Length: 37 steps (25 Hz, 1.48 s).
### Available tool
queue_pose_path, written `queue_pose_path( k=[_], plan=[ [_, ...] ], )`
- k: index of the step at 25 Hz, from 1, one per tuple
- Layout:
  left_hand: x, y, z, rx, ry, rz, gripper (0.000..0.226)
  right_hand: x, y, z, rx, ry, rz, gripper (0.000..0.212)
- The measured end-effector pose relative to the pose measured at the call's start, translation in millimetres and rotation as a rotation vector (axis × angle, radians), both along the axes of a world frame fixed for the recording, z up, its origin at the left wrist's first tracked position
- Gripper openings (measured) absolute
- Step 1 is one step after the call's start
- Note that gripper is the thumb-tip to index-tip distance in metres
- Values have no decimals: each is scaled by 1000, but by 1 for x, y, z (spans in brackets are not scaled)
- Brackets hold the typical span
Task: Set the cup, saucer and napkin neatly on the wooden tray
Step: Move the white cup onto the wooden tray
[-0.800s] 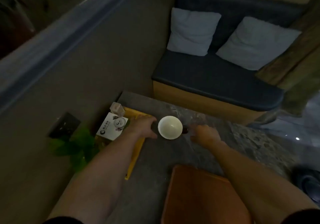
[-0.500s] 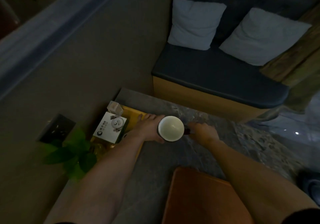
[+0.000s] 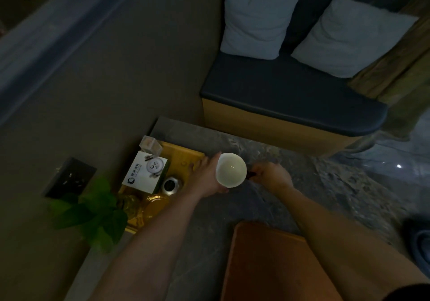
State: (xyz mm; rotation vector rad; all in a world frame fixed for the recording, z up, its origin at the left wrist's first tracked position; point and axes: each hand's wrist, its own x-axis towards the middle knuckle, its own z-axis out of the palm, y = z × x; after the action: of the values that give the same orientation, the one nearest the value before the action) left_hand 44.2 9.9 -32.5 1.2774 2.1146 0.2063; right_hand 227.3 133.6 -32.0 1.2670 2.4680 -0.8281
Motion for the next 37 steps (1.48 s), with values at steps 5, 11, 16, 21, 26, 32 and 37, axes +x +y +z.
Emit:
queue_pose_path(
  k=[5, 11, 16, 21, 26, 32, 37],
  plan=[
    [6, -2, 0, 27, 23, 4, 113, 11, -16, -4, -15, 49, -61, 11],
    [8, -13, 6, 62, -43, -58, 101, 30, -39, -3, 2, 82, -52, 14],
    [13, -25, 16, 117, -57, -124, 103, 48, -64, 3, 24, 144, -91, 19],
    [34, -46, 22, 95, -99, -182, 107, 82, -104, 10, 20, 223, -171, 14],
    [65, -72, 23, 69, -201, -211, 107, 116, -155, 9, 40, 302, -285, 18],
    [87, -87, 15, 1, -194, -317, 109, 142, -201, -7, 60, 298, -399, 15],
    [92, -89, 6, -42, -192, -379, 111, 146, -220, -14, 64, 306, -426, 16]
  ],
)
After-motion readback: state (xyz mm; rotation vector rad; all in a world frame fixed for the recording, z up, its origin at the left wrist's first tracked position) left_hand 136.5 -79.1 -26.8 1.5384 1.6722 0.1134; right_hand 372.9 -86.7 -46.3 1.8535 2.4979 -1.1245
